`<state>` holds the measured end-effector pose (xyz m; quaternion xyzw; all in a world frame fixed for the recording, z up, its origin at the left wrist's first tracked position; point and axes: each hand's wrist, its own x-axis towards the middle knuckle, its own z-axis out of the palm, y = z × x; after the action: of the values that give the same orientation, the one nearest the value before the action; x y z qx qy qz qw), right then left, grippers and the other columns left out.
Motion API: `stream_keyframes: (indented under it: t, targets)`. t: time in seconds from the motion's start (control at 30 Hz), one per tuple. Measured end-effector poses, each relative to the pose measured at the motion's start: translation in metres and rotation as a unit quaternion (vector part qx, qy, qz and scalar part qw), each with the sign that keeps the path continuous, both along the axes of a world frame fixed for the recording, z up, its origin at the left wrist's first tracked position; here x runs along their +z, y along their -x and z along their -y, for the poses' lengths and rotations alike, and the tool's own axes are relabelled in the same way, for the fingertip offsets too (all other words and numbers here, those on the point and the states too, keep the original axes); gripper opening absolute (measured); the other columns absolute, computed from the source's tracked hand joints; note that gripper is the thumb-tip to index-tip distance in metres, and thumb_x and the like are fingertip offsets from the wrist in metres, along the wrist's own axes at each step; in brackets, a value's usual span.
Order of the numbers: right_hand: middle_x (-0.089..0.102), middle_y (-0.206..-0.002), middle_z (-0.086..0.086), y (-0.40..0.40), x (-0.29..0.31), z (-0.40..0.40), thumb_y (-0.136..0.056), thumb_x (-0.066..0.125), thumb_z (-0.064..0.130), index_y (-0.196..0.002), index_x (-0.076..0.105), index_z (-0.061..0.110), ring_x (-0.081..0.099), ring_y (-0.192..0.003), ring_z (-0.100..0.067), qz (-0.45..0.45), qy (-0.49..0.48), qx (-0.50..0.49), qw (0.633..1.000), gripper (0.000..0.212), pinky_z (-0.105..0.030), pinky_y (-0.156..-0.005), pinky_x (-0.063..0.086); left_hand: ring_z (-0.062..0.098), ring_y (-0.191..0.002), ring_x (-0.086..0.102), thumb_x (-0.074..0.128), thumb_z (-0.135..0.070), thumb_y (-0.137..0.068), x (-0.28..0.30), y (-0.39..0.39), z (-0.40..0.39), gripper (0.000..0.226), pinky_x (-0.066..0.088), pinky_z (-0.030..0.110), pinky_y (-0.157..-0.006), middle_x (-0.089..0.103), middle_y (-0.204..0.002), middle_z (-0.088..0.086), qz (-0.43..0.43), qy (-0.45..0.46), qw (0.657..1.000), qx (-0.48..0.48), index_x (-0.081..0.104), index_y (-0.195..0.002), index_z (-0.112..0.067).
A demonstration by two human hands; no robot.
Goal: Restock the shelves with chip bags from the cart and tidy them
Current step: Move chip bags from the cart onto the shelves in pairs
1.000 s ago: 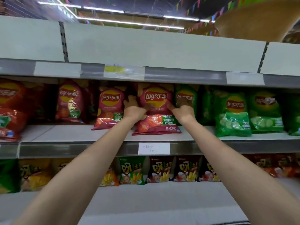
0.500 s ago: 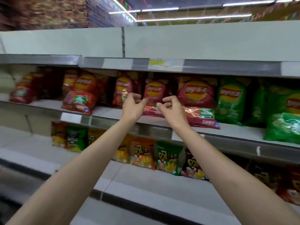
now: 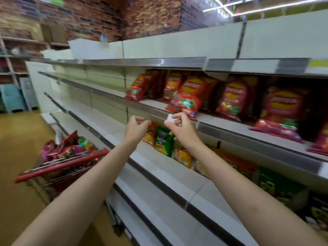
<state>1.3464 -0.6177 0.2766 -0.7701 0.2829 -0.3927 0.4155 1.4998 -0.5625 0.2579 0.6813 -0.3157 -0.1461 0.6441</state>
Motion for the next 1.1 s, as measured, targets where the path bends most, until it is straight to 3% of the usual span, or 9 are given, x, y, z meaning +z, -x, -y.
stream_keyframes:
  t: [0.1,0.2,0.4,0.6,0.73,0.87,0.93,1.03,1.1]
  targets:
    - [0.061,-0.097,-0.003,-0.06,-0.008,-0.014,-0.093,0.06,0.036,-0.116,0.048,0.017,0.063,-0.086,-0.017,-0.027,-0.001,0.026,0.999,0.032,-0.037,-0.079,0.053,0.02,-0.091,0.059,0.061,-0.019,-0.092,-0.012,-0.06,-0.026,0.026,0.05,0.03,-0.075,0.057,-0.1,0.007,-0.015,-0.014,1.0,0.023,0.05,-0.113,-0.008]
    - [0.062,-0.101,-0.004,-0.123,-0.015,-0.025,-0.093,0.059,0.037,-0.117,0.048,0.016,0.062,-0.079,-0.012,-0.034,-0.021,0.05,0.998,0.034,-0.035,-0.077,0.055,0.021,-0.093,0.059,0.059,-0.021,-0.094,-0.022,-0.122,-0.051,0.031,0.051,0.034,-0.081,0.059,-0.106,0.011,-0.042,-0.024,0.998,0.051,0.051,-0.118,-0.004]
    - [0.059,-0.1,-0.003,-0.24,-0.03,-0.045,-0.093,0.059,0.034,-0.118,0.047,0.014,0.058,-0.076,-0.012,-0.037,-0.065,0.114,0.991,0.034,-0.028,-0.068,0.049,0.016,-0.076,0.058,0.059,-0.019,-0.094,-0.023,-0.235,-0.101,0.024,0.045,0.023,-0.061,0.057,-0.105,0.013,-0.07,-0.019,0.993,0.096,0.05,-0.112,-0.005]
    - [0.057,-0.09,0.0,-0.335,-0.055,-0.066,-0.092,0.06,0.034,-0.113,0.047,0.013,0.059,-0.078,-0.017,-0.042,-0.11,0.147,0.982,0.032,-0.035,-0.073,0.051,0.015,-0.076,0.056,0.057,-0.021,-0.095,-0.037,-0.307,-0.138,0.024,0.047,0.023,-0.061,0.058,-0.102,0.012,-0.072,-0.061,0.987,0.13,0.049,-0.111,-0.006]
    - [0.058,-0.089,0.002,-0.385,-0.077,-0.071,-0.092,0.057,0.039,-0.115,0.047,0.016,0.063,-0.089,-0.02,-0.098,-0.106,0.178,0.973,0.034,-0.043,-0.084,0.053,0.011,-0.062,0.054,0.054,-0.015,-0.095,-0.053,-0.349,-0.155,0.038,0.047,0.02,-0.054,0.059,-0.107,0.013,-0.08,-0.071,0.981,0.161,0.047,-0.128,0.001]
    - [0.061,-0.092,-0.001,-0.432,-0.097,-0.065,-0.094,0.056,0.034,-0.117,0.048,0.013,0.062,-0.083,-0.015,-0.143,-0.111,0.209,0.961,0.032,-0.035,-0.078,0.053,0.016,-0.073,0.055,0.055,-0.016,-0.094,-0.074,-0.384,-0.164,0.019,0.049,0.03,-0.07,0.058,-0.092,0.01,-0.105,-0.085,0.969,0.209,0.051,-0.108,-0.003]
    - [0.061,-0.1,-0.004,-0.458,-0.11,-0.06,-0.095,0.056,0.032,-0.115,0.048,0.013,0.061,-0.082,-0.014,-0.157,-0.116,0.225,0.954,0.029,-0.034,-0.077,0.054,0.017,-0.077,0.056,0.056,-0.016,-0.094,-0.087,-0.401,-0.167,0.014,0.049,0.029,-0.07,0.058,-0.091,0.009,-0.113,-0.093,0.963,0.228,0.051,-0.103,-0.006]
    - [0.061,-0.104,-0.007,-0.498,-0.132,-0.047,-0.094,0.057,0.03,-0.119,0.05,0.009,0.057,-0.07,-0.01,-0.166,-0.131,0.245,0.946,0.033,-0.025,-0.06,0.05,0.016,-0.077,0.058,0.056,-0.018,-0.095,-0.105,-0.433,-0.166,0.008,0.048,0.027,-0.067,0.059,-0.09,0.007,-0.117,-0.107,0.951,0.266,0.054,-0.09,-0.012]
    - [0.06,-0.118,-0.009,-0.527,-0.146,-0.034,-0.095,0.057,0.03,-0.122,0.05,0.009,0.058,-0.072,-0.009,-0.178,-0.126,0.264,0.939,0.035,-0.025,-0.06,0.049,0.014,-0.074,0.055,0.056,-0.018,-0.096,-0.112,-0.455,-0.159,0.01,0.047,0.024,-0.065,0.058,-0.085,0.005,-0.12,-0.129,0.944,0.279,0.054,-0.087,-0.013]
